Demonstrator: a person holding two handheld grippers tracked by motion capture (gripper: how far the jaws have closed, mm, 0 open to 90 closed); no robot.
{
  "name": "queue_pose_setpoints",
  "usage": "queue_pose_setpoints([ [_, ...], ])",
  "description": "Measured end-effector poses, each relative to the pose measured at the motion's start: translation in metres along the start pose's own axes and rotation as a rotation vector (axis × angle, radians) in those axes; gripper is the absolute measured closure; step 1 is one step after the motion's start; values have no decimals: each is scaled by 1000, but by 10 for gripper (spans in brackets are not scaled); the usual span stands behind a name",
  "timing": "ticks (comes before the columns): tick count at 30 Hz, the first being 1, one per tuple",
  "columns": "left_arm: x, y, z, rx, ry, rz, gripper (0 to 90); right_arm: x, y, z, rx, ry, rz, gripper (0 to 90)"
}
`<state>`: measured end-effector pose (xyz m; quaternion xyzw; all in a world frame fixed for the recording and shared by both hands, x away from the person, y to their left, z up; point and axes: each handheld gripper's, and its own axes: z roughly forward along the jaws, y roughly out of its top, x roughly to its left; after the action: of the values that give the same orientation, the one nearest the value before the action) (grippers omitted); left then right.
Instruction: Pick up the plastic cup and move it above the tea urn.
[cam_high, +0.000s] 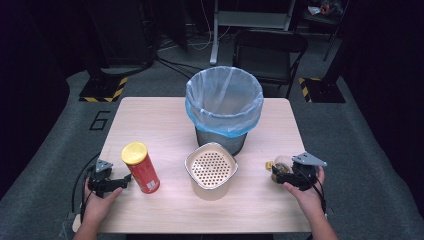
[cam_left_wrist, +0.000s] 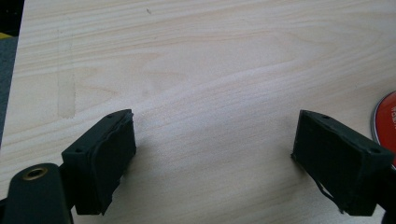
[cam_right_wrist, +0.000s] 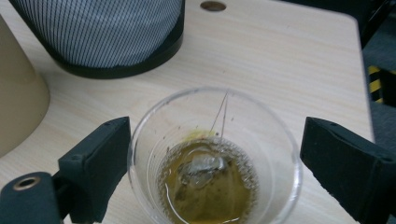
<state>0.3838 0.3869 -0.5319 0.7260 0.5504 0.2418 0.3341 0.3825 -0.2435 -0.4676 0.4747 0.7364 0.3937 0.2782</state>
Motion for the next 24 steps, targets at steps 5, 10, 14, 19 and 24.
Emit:
queue_pose_setpoints([
  [5,0,0,0,0,1,2,126,6,17,-19,-64,-20,-26,105],
  [10,0,0,0,0,1,2,126,16,36,-31,-73,22,-30,201],
  [14,0,0,0,0,0,0,126,34,53,-27,-40,151,-50,423],
  [19,0,0,0,0,0,1,126,72,71,-12,-11,269,-72,498],
  [24,0,0,0,0,0,0,126,100,85,3,6,357,-68,581],
])
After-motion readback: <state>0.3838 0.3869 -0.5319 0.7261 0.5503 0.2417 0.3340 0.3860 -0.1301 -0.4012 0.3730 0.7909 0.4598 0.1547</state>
